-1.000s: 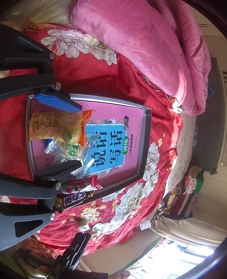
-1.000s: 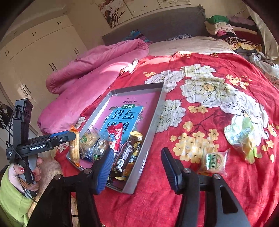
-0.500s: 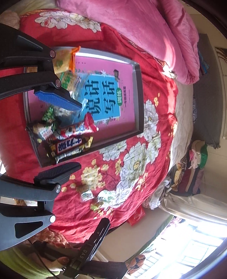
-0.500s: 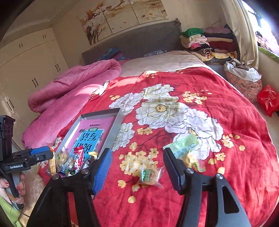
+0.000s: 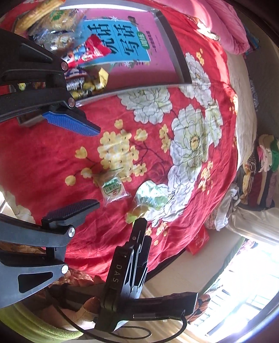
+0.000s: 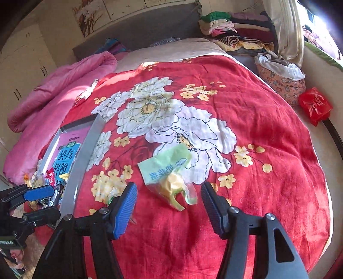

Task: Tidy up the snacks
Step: 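Grasp the round cake packet with the left tool while the right tool grasps the green milk-roll bag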

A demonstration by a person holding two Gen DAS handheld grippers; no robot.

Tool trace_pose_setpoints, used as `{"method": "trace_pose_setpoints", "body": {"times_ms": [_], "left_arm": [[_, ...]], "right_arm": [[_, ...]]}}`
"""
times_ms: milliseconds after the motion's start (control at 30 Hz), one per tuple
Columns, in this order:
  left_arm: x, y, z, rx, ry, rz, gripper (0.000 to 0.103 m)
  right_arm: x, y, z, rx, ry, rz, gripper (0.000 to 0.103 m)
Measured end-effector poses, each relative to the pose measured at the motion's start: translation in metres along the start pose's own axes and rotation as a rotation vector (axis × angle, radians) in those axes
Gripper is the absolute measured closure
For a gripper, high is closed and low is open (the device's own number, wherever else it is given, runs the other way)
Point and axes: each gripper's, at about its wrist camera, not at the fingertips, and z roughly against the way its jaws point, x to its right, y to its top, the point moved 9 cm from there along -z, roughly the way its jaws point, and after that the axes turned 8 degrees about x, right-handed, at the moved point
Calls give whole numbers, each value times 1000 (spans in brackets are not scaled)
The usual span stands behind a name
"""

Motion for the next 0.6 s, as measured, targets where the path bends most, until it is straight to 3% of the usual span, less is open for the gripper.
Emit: {"method": "trace_pose_setpoints", "body": {"times_ms": [267, 367, 433, 500, 600], "left_arm": [[15, -3, -46, -83, -5, 10, 40], [16, -4, -59, -100, -1, 18, 40], [17, -5, -65, -108, 5, 21, 40], [19, -6, -71, -108, 8, 21, 40], [24, -4, -77, -101, -3, 22, 40]], "right_arm": [[-3, -14, -44, -135, -13, 129, 42], [-6, -16, -52, -140, -12, 168, 42], [-7, -17, -55, -141, -9, 184, 48], [-8, -17, -56, -143, 6, 176, 62], [-7, -16, -55, -135, 18, 153, 65]]}}
